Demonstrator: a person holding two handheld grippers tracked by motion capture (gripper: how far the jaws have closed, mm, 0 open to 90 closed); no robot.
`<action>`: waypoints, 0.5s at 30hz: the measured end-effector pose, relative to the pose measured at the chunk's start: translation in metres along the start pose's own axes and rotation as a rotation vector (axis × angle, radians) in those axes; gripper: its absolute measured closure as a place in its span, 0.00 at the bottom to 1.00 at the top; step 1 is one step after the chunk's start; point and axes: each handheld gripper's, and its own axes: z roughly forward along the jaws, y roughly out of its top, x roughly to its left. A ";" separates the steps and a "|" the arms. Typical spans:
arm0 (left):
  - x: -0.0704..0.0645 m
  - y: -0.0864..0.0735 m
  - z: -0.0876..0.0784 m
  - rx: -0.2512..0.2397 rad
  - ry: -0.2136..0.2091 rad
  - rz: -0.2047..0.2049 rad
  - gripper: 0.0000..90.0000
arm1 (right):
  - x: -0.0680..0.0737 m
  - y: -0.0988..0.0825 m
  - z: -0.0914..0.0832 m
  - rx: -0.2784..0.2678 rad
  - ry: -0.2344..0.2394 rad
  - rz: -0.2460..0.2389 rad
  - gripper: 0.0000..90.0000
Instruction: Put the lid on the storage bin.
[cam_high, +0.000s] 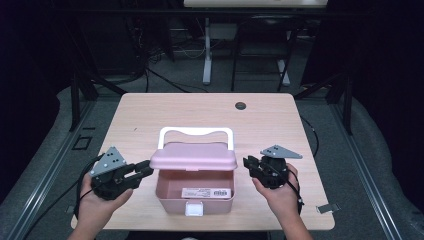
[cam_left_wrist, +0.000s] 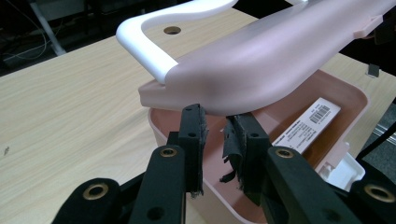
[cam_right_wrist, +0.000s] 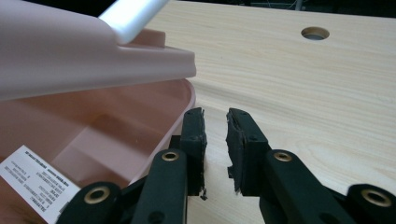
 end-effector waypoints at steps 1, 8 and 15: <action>0.000 -0.001 0.000 0.000 -0.002 -0.002 0.84 | 0.000 -0.001 0.001 0.005 -0.002 0.001 0.85; -0.004 -0.009 -0.002 -0.003 -0.004 -0.006 0.84 | -0.002 -0.007 0.005 -0.005 -0.010 0.009 0.85; -0.009 -0.019 -0.003 -0.011 -0.002 -0.014 0.85 | -0.004 -0.012 0.005 -0.013 -0.021 0.011 0.83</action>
